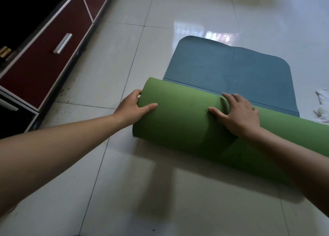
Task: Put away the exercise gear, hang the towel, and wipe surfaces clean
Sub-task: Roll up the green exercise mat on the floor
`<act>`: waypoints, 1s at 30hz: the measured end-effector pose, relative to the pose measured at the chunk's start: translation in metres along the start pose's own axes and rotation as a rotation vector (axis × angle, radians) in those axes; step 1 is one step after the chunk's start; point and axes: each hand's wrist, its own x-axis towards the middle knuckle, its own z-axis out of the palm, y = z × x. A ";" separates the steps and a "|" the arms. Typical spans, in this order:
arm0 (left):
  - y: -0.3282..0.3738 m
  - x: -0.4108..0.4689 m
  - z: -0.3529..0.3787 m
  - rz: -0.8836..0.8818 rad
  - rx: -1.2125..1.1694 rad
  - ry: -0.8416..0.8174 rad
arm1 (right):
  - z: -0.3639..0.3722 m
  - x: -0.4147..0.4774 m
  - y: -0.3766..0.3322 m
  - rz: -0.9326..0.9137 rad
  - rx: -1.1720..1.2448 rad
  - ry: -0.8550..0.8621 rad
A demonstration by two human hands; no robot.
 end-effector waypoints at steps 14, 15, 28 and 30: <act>-0.010 -0.021 -0.008 -0.181 0.032 -0.102 | -0.005 -0.009 -0.006 -0.075 -0.075 -0.153; -0.011 -0.025 -0.009 -0.188 0.035 -0.100 | -0.007 -0.010 -0.007 -0.084 -0.076 -0.167; -0.009 -0.010 -0.019 -0.173 0.151 0.059 | -0.005 -0.051 -0.027 -0.347 -0.111 -0.208; -0.010 -0.008 -0.017 -0.183 0.177 0.066 | 0.002 -0.060 -0.022 -0.355 -0.163 -0.228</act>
